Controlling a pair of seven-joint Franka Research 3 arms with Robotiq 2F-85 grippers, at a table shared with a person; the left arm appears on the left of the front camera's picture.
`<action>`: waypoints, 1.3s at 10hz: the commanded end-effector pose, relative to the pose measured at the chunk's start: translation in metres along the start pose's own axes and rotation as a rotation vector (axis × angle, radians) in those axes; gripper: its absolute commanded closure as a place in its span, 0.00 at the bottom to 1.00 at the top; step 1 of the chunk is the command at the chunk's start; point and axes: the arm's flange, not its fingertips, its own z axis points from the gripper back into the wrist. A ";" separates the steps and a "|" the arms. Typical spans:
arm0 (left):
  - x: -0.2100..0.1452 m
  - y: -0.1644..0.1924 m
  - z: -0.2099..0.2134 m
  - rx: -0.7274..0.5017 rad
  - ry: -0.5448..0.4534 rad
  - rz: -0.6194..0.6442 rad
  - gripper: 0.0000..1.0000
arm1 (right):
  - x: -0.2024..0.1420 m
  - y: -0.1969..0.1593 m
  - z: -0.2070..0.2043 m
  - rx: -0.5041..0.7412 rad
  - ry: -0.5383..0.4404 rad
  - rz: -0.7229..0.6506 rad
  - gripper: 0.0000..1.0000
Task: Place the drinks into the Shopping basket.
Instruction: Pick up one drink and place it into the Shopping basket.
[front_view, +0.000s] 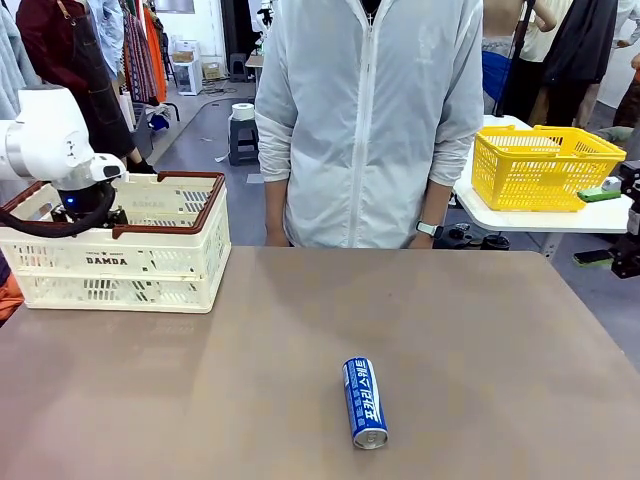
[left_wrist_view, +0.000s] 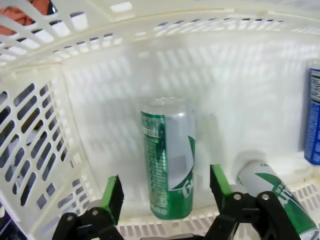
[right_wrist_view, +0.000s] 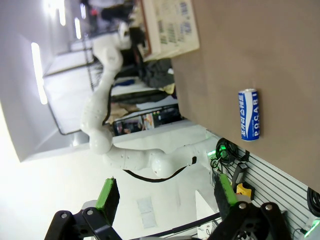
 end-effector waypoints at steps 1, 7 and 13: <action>-0.001 0.000 0.003 -0.029 0.001 -0.010 0.00 | -0.001 0.003 0.002 -0.009 0.008 -0.007 0.00; -0.109 0.031 0.171 -0.477 -0.154 0.006 0.00 | -0.001 0.003 0.002 -0.009 0.008 -0.007 0.00; -0.226 0.088 0.131 -1.074 -0.194 -0.187 0.00 | -0.001 0.003 0.002 -0.009 0.008 -0.007 0.00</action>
